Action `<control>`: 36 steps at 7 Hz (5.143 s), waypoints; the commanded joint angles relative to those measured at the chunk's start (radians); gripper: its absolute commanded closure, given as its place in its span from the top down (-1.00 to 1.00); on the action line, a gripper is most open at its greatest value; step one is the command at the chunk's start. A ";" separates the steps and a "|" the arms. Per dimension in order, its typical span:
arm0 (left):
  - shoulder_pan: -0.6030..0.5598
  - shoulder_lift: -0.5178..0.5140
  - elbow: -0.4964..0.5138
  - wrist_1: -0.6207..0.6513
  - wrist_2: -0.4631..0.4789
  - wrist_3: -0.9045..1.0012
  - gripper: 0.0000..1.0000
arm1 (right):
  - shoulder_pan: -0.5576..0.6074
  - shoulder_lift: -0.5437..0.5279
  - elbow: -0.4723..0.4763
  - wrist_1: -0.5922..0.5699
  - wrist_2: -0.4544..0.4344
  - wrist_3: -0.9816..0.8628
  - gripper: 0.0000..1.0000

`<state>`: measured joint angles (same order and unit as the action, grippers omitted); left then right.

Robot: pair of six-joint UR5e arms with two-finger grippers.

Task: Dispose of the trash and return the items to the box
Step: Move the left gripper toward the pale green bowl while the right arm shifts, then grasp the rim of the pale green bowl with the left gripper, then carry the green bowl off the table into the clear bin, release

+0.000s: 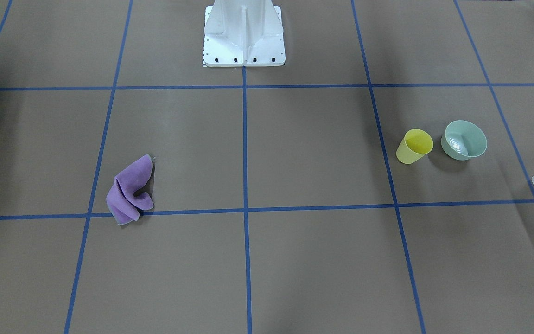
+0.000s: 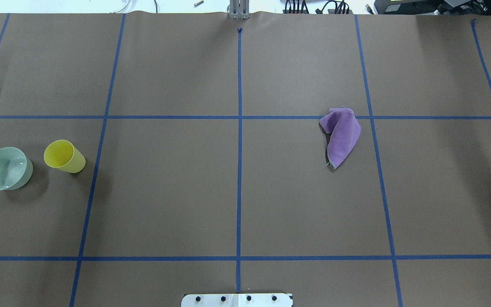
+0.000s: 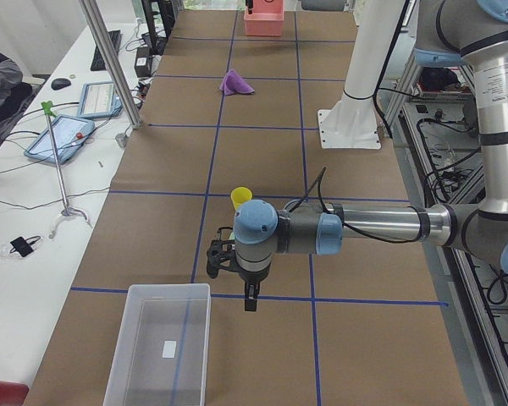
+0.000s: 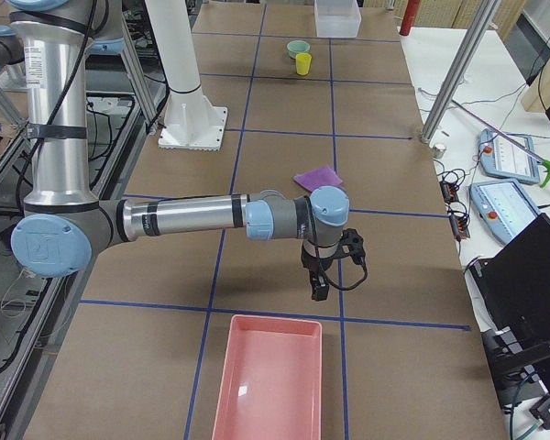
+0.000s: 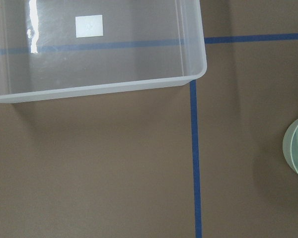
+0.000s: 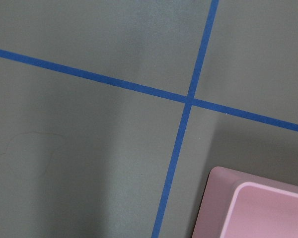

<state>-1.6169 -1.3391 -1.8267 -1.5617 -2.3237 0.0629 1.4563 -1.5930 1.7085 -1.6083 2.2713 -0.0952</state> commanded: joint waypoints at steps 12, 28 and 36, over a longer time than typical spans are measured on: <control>0.061 -0.121 0.018 -0.132 -0.175 -0.017 0.98 | -0.109 0.031 0.014 0.257 0.030 0.142 1.00; 0.526 -0.152 0.280 -0.563 0.007 -0.525 -1.00 | -0.290 0.041 0.100 0.260 -0.064 0.440 1.00; 0.202 -0.211 0.260 -0.281 -0.152 -0.152 -1.00 | -0.290 0.044 0.102 0.260 -0.062 0.440 1.00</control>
<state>-1.3107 -1.5059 -1.5743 -2.0039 -2.4804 -0.2401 1.1658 -1.5505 1.8101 -1.3485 2.2089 0.3452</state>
